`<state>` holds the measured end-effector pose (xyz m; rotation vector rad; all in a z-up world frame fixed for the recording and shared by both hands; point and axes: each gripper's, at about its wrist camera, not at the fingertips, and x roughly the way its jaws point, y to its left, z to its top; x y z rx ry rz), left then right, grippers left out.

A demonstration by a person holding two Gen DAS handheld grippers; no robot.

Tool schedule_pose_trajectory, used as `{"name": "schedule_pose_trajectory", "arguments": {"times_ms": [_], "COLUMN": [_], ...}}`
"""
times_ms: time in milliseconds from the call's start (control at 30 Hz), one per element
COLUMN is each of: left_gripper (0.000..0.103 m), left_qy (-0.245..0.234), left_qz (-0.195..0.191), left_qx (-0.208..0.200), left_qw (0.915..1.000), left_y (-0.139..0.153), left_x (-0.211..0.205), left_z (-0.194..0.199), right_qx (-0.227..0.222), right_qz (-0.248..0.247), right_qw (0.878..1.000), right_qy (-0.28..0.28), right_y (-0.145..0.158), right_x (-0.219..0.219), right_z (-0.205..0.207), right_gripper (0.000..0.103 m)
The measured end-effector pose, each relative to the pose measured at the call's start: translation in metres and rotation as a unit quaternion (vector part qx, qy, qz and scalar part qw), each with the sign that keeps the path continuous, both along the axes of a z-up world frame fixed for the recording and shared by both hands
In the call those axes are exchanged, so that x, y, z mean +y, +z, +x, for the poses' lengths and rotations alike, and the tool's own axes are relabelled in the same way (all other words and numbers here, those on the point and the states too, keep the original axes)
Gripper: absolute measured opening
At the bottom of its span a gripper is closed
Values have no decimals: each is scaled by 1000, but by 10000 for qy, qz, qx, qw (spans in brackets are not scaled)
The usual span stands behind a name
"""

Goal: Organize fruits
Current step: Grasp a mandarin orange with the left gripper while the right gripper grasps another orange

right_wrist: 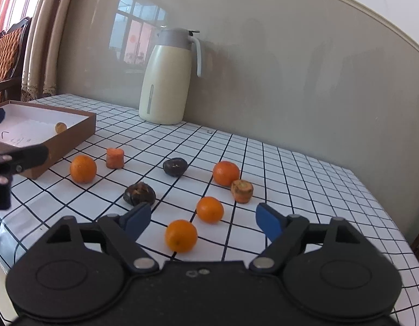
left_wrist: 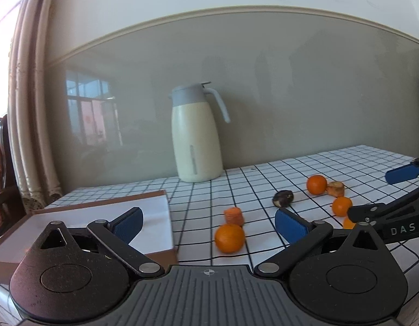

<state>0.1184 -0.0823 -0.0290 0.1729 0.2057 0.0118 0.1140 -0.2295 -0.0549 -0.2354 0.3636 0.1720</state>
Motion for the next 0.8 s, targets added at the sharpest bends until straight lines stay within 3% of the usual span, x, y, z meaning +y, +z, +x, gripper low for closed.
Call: {"name": "schedule_pose_trajectory", "arguments": {"times_ms": [133,200,267,467,567,800], "left_gripper": [103,96,83,74,72,72], "left_qy": [-128,-175,-209,-252,-229,-45], "left_qz": [21,19,-6,-91,-108,-374], "left_qx": [105,174,347,593,749,1015], "left_qw": [9999,9997,9992,9979,9969,9941], "left_y": [-5,-7,-10,-19,-24,-32], "left_x": [-7,-9,-9,-13,-16,-14], "left_z": [7,11,19,33,42,62], "right_qx": [112,157,194,316,449,641], "right_qz": [-37,-55,-51,-65,-43,-1], "right_qw": [9999,9998,9998,9994,9988,9976], "right_qy": [47,54,51,123,179,270], "right_y": [-4,-5,-7,-11,-15,-21], "right_x": [2,2,1,1,2,4], "right_z": [5,6,7,10,14,21], "right_gripper": [70,67,67,61,49,40]}}
